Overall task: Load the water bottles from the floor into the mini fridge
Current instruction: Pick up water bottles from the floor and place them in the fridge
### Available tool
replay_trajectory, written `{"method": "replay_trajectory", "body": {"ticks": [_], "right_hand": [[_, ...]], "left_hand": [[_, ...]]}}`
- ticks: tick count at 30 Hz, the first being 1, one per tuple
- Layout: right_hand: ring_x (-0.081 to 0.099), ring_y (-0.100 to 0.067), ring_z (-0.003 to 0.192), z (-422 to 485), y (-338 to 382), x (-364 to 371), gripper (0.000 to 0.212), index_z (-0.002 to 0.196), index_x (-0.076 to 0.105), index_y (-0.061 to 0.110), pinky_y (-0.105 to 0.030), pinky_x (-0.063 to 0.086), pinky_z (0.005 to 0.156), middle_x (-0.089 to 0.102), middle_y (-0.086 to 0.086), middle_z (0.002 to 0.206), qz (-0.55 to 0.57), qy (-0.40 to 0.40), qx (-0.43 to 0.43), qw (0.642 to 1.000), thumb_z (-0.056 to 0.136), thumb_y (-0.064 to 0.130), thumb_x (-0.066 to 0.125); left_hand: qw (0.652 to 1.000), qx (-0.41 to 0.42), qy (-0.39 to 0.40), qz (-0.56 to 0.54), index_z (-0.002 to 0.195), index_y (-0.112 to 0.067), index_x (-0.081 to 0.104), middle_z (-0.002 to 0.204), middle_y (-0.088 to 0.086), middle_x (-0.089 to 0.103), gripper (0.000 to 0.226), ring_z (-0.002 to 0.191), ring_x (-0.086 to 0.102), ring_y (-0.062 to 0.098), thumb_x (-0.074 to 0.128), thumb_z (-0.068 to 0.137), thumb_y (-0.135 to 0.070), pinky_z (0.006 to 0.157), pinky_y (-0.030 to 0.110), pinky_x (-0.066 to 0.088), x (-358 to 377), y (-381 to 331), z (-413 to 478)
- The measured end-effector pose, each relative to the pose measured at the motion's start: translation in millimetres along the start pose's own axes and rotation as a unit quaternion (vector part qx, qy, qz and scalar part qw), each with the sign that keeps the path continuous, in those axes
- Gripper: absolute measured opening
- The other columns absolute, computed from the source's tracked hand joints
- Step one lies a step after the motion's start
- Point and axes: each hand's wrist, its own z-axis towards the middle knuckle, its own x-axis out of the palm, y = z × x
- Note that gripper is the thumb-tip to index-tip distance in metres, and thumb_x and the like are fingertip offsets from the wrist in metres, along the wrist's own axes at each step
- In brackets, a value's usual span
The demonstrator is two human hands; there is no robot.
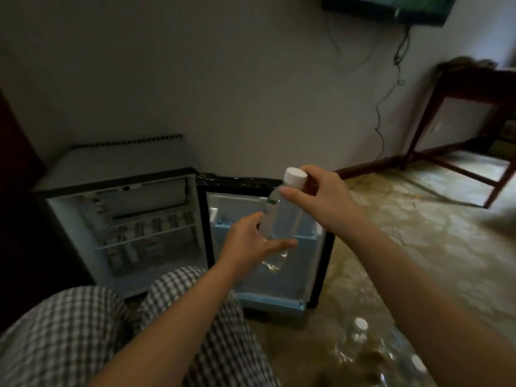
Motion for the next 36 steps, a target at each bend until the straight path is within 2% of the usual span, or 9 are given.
{"method": "replay_trajectory", "body": {"ticks": [4, 9, 15, 19, 21, 23, 28, 33, 36], "right_hand": [[0.053, -0.014, 0.074, 31, 26, 36, 0.028, 0.093, 0.061, 0.013, -0.025, 0.043, 0.064, 0.058, -0.001, 0.081, 0.030, 0.008, -0.028, 0.999, 0.081, 0.036, 0.069], [0.056, -0.005, 0.084, 57, 60, 85, 0.037, 0.114, 0.058, 0.020, -0.019, 0.044, 0.068, 0.059, 0.010, 0.093, 0.058, 0.079, -0.019, 0.995, 0.082, 0.035, 0.068], [0.063, -0.020, 0.101, 73, 87, 145, 0.050, 0.120, 0.056, 0.025, -0.045, 0.055, 0.087, 0.066, 0.001, 0.110, 0.068, 0.148, 0.016, 0.986, 0.076, 0.044, 0.070], [0.065, -0.022, 0.098, 83, 95, 181, 0.039, 0.110, 0.059, 0.025, -0.047, 0.055, 0.086, 0.068, 0.000, 0.104, 0.079, 0.154, 0.025, 0.985, 0.076, 0.043, 0.070], [0.064, -0.020, 0.095, 90, 99, 199, 0.035, 0.107, 0.062, 0.023, -0.039, 0.054, 0.084, 0.068, 0.001, 0.098, 0.066, 0.149, 0.013, 0.987, 0.079, 0.042, 0.069], [0.062, -0.015, 0.089, 95, 100, 214, 0.032, 0.106, 0.064, 0.021, -0.029, 0.048, 0.078, 0.065, 0.004, 0.092, 0.043, 0.147, -0.002, 0.988, 0.081, 0.040, 0.067], [0.058, -0.010, 0.086, 119, 88, 258, 0.032, 0.108, 0.064, 0.019, -0.025, 0.042, 0.077, 0.060, 0.009, 0.087, 0.021, 0.174, -0.011, 0.984, 0.082, 0.037, 0.068], [0.060, -0.020, 0.107, 147, 74, 304, 0.042, 0.119, 0.059, 0.021, -0.039, 0.045, 0.096, 0.067, 0.000, 0.111, -0.019, 0.178, -0.020, 0.984, 0.081, 0.038, 0.068], [0.059, -0.019, 0.112, 155, 62, 334, 0.044, 0.121, 0.056, 0.022, -0.037, 0.046, 0.097, 0.065, 0.001, 0.117, -0.021, 0.207, -0.019, 0.978, 0.080, 0.035, 0.069]], "left_hand": [[0.996, -0.001, -0.069, 0.053, 0.098, -0.021, 0.068, 0.091, -0.006, 0.073, 0.058, 0.085, 0.068, 0.009, 0.081, 0.051, -0.053, 0.081, 0.039, 0.057, -56, 0, 6], [0.988, -0.035, -0.134, 0.061, 0.094, -0.020, 0.067, 0.087, -0.005, 0.072, 0.045, 0.082, 0.068, 0.011, 0.082, 0.059, -0.045, 0.077, 0.042, 0.058, -110, 11, 3], [0.979, -0.066, -0.171, 0.093, 0.077, -0.031, 0.057, 0.071, -0.014, 0.061, 0.029, 0.066, 0.055, -0.001, 0.080, 0.064, -0.044, 0.053, 0.020, 0.039, -161, 33, -3], [0.972, -0.104, -0.182, 0.106, 0.085, -0.030, 0.064, 0.083, -0.008, 0.071, 0.039, 0.081, 0.066, 0.011, 0.079, 0.056, -0.052, 0.072, 0.035, 0.055, -189, 57, -2], [0.971, -0.117, -0.182, 0.100, 0.096, -0.027, 0.066, 0.091, -0.006, 0.072, 0.049, 0.088, 0.067, 0.013, 0.079, 0.055, -0.052, 0.081, 0.041, 0.056, -202, 70, 0], [0.972, -0.131, -0.173, 0.089, 0.099, -0.024, 0.065, 0.094, -0.004, 0.071, 0.049, 0.089, 0.066, 0.012, 0.080, 0.059, -0.048, 0.082, 0.038, 0.056, -211, 82, 4], [0.979, -0.167, -0.109, 0.038, 0.095, -0.028, 0.060, 0.096, -0.006, 0.066, 0.028, 0.088, 0.063, 0.008, 0.075, 0.073, -0.037, 0.070, 0.021, 0.050, -236, 118, 24], [0.964, -0.226, -0.118, 0.079, 0.098, -0.026, 0.065, 0.091, -0.005, 0.064, 0.033, 0.089, 0.061, 0.014, 0.072, 0.073, -0.046, 0.073, 0.027, 0.046, -261, 152, 60], [0.954, -0.245, -0.119, 0.127, 0.087, -0.031, 0.065, 0.087, -0.006, 0.066, 0.021, 0.087, 0.064, 0.014, 0.069, 0.075, -0.047, 0.083, 0.034, 0.053, -270, 178, 67]]}}
